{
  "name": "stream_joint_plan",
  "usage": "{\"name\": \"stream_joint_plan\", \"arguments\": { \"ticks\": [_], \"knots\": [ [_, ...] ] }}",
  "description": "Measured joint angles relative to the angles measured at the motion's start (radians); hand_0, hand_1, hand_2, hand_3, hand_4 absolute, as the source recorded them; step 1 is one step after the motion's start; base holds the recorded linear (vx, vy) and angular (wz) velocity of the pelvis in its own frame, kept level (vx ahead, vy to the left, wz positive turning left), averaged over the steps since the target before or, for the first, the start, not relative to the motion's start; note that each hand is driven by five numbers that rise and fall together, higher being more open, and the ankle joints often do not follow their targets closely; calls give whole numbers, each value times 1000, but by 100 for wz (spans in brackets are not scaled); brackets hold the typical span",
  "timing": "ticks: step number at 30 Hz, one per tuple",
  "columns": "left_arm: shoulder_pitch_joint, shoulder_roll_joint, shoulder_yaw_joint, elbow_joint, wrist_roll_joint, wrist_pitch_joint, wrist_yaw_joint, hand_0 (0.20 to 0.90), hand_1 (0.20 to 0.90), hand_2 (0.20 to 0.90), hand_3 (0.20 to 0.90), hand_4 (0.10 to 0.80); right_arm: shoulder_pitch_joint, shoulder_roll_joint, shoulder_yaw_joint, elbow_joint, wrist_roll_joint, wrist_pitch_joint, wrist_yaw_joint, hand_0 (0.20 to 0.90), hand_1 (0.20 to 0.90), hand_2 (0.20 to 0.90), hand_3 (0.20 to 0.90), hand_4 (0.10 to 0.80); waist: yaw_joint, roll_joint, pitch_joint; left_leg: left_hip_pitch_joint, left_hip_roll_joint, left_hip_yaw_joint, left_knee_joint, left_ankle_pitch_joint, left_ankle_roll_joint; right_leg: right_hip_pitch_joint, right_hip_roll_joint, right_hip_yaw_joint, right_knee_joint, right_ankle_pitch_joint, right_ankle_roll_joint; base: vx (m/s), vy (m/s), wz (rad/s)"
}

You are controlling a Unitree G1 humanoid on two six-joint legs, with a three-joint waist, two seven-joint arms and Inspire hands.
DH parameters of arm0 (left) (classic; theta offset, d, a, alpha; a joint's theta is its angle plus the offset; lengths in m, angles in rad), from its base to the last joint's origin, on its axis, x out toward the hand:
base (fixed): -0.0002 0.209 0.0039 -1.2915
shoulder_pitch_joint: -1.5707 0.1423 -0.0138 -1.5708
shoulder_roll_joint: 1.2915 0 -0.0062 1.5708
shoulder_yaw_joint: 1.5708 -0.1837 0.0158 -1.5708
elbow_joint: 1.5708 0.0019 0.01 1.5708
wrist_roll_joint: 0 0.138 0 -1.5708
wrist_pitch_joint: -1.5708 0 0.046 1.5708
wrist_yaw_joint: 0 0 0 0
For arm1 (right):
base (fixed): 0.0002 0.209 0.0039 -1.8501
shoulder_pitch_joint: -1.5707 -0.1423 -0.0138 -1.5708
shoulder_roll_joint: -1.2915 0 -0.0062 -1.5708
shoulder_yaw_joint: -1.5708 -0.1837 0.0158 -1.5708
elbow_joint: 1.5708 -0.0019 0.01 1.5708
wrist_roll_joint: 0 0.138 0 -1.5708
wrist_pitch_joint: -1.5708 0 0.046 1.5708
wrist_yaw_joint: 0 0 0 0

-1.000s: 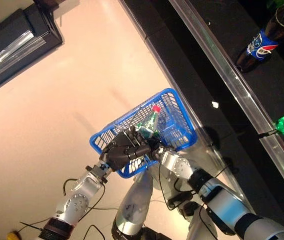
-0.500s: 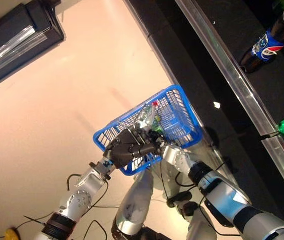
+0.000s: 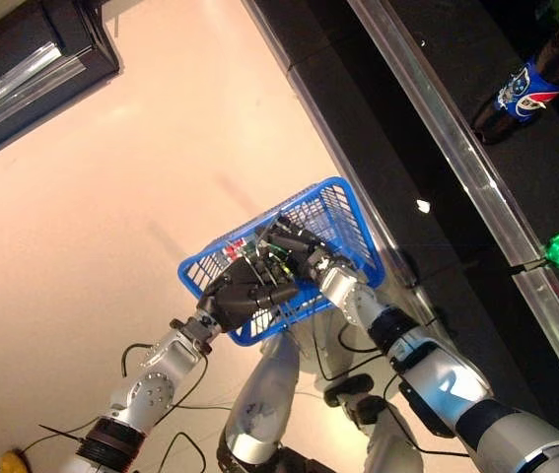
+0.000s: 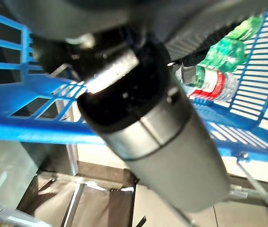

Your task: Pick up the drink and place into the basket.

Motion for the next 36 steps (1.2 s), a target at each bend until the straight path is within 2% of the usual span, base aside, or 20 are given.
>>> {"name": "stream_joint_plan", "arguments": {
  "ticks": [6, 12, 18, 22, 25, 30, 36],
  "knots": [
    [7, -3, 19, 0, 0, -1, -1, 300, 300, 300, 200, 100, 90, -33, -16, -141, 1, -15, 0, 900, 900, 900, 900, 800, -42, -4, 1, -21, 2, 17, 18, -4, 9, -12, 1, 4, -7, 11, 3, -14, -7, -2],
    [43, -2, 56, 1, 0, -18, -1, 300, 300, 300, 200, 100, 187, -61, -50, -270, -31, -31, 0, 900, 900, 900, 900, 800, -89, -27, 0, -23, 27, 48, 22, -6, 13, -16, 27, 24, -42, 37, -1, -28, -23, -15],
    [82, -6, 70, 24, 14, -76, 16, 300, 300, 300, 200, 100, 346, -87, -51, -435, -127, -10, 7, 900, 900, 900, 900, 800, -129, -54, -1, 8, 47, 89, 13, -6, 16, -6, 44, 54, -64, 56, -5, -70, -9, -19],
    [121, -19, 78, 52, 80, -130, 80, 300, 300, 300, 200, 100, 512, -119, -32, -532, -204, 24, 67, 900, 900, 900, 900, 800, -162, -61, -1, 40, 54, 112, 7, -9, 20, 11, 52, 77, -78, 67, -6, -32, -26, -16],
    [145, -53, 86, 112, 106, -169, 130, 300, 300, 300, 200, 100, 604, -148, -22, -544, -239, 51, 118, 900, 900, 900, 900, 800, -181, -64, -1, 82, 63, 131, -17, -8, 21, 43, 67, 92, -108, 82, -5, -16, -20, -22],
    [163, -116, 147, 234, 87, -232, 204, 300, 300, 300, 200, 100, 697, -182, -35, -546, -248, 59, 212, 900, 900, 900, 900, 800, -230, -84, -6, 171, 85, 173, -73, -2, 26, 100, 89, 124, -162, 101, -6, 7, -34, -23],
    [158, -216, 262, 391, 85, -280, 397, 300, 300, 300, 200, 100, 769, -168, -85, -539, -307, 61, 259, 900, 900, 900, 900, 800, -272, -108, -17, 293, 103, 232, -149, 5, 21, 180, 116, 166, -242, 132, 4, 53, -10, -24]
  ]
}}
